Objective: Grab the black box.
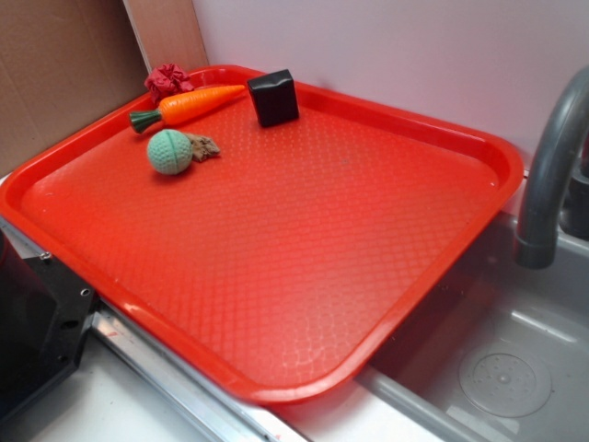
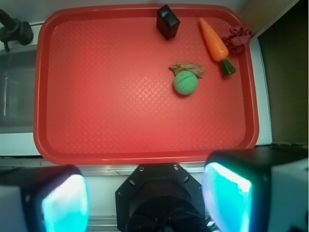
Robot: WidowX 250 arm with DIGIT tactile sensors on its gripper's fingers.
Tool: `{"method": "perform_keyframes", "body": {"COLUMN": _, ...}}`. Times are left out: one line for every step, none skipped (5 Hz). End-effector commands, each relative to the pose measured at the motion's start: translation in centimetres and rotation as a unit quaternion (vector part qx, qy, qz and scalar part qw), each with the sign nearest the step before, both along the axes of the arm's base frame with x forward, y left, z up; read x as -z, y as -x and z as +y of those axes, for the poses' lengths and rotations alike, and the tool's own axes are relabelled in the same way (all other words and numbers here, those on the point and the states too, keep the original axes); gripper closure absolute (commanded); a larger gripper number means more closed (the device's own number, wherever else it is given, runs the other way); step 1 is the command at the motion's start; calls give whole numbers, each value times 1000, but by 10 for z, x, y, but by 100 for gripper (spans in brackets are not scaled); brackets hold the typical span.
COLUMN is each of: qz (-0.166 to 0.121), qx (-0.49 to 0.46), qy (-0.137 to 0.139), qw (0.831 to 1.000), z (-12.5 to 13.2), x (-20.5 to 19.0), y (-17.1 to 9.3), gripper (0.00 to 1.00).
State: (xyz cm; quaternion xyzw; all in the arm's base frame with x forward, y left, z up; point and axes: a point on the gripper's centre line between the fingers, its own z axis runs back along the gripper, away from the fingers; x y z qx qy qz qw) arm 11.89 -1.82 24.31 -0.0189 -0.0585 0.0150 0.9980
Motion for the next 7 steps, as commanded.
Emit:
{"method": "perform_keyframes", "body": {"qz": 0, "qx": 0, "qy": 0, "qw": 1000, "z": 0, "x": 0, "y": 0, "gripper": 0}}
{"method": "perform_keyframes", "body": {"qz": -33, "qx": 69, "qy": -22, "qw": 997, "z": 15, "x": 19, "y": -50, "gripper": 0}}
{"method": "perform_keyframes", "body": {"qz": -109, "qx": 104, "qy": -25, "qw": 988, "z": 24, "x": 33, "y": -100, "gripper": 0}}
{"method": "perform_keyframes", "body": {"qz": -97, "qx": 103, "qy": -12, "qw": 990, "z": 33, "x": 67, "y": -129, "gripper": 0}}
{"method": "perform_keyframes", "body": {"qz": -78, "qx": 76, "qy": -24, "qw": 994, "z": 37, "x": 83, "y": -139, "gripper": 0}}
{"method": "perform_keyframes", "body": {"qz": -78, "qx": 76, "qy": -24, "qw": 994, "z": 37, "x": 83, "y": -139, "gripper": 0}}
{"method": "perform_keyframes", "body": {"qz": -78, "qx": 76, "qy": -24, "qw": 994, "z": 37, "x": 83, "y": -139, "gripper": 0}}
